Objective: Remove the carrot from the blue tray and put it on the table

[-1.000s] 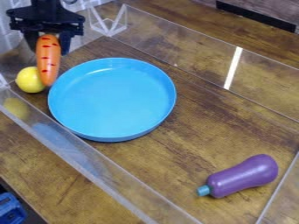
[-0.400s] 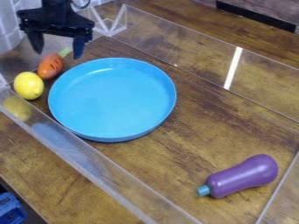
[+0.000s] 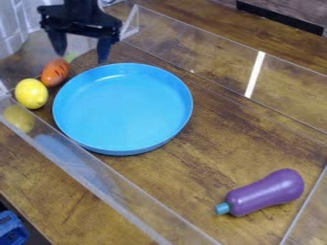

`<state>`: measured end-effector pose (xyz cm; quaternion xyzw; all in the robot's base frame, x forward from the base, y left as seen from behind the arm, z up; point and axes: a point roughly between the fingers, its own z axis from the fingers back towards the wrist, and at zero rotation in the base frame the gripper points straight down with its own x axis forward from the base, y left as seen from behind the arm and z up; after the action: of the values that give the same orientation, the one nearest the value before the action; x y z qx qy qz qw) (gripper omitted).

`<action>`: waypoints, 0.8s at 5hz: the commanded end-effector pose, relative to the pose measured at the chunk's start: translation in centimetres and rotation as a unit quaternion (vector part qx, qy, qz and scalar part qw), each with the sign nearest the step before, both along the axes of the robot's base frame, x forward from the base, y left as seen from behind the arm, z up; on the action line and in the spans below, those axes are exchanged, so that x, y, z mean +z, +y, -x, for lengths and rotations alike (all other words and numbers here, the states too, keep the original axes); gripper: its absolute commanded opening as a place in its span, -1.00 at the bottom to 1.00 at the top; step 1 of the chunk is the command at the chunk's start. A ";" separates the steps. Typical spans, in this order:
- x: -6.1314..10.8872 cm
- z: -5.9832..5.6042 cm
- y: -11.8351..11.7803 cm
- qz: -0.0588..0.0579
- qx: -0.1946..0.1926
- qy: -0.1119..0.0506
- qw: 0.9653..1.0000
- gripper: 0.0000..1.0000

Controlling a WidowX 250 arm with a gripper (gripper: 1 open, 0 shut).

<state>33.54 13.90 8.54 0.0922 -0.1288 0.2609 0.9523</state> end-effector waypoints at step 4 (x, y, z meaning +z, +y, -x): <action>3.0 -2.2 -3.0 0.032 -0.101 -0.017 0.994 1.00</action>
<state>35.08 10.89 9.95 0.0416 -0.1216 0.1739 0.9763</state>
